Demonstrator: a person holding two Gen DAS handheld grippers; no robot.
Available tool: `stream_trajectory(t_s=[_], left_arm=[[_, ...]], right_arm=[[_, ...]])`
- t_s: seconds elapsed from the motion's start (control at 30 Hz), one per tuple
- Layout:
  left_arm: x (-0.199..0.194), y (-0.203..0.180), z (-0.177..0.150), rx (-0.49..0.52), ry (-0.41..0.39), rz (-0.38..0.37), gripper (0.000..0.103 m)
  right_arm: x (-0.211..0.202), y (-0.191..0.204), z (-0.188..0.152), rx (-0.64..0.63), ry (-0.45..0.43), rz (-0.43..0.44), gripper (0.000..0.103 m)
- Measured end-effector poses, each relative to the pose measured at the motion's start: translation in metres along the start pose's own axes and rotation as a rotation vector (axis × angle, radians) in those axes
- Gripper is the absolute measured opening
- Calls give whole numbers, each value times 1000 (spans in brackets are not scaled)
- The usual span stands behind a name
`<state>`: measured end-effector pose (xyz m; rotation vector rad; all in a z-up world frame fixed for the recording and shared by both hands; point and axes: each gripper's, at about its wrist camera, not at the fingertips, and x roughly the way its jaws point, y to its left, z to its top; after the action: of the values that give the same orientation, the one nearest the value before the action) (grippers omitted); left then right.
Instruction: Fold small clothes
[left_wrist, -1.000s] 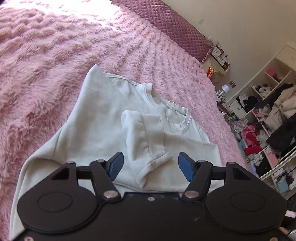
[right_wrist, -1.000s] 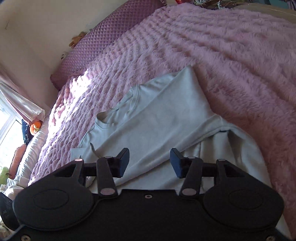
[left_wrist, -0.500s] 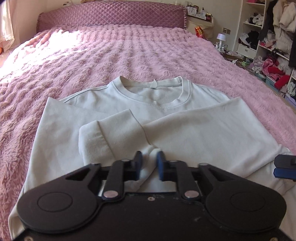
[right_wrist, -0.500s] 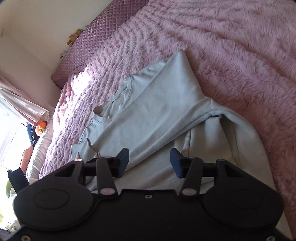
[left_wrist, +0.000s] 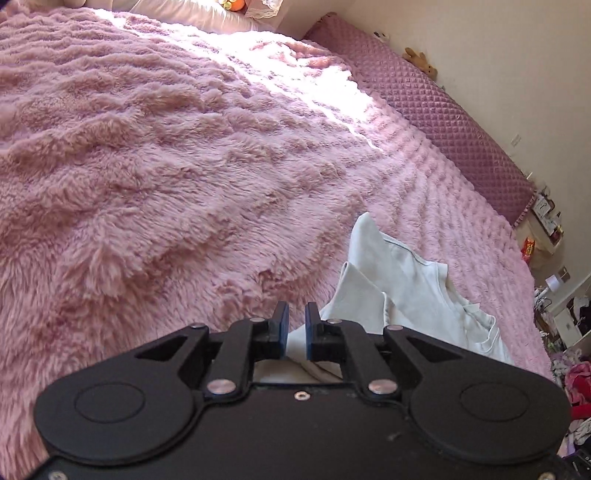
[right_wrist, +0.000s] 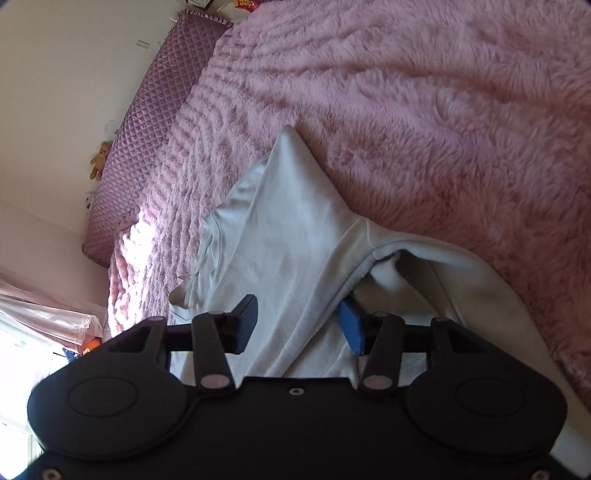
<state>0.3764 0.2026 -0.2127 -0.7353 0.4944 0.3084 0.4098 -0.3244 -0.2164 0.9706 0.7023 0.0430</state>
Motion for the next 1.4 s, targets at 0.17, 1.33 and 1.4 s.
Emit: stream_trajectory(t_s=[0.17,1.33,1.4], left_arm=[[7,-32,0,82,1,-103,37],[-91,22,10,247,357,-290,51],[-118,52,-3,224,421,-277,51]], right_arm=[[2,-1,2,38,-21,-17,49],[-172,-60,-5,-267,145,24,50],[-196,-77,-13,-299,195,10,50]])
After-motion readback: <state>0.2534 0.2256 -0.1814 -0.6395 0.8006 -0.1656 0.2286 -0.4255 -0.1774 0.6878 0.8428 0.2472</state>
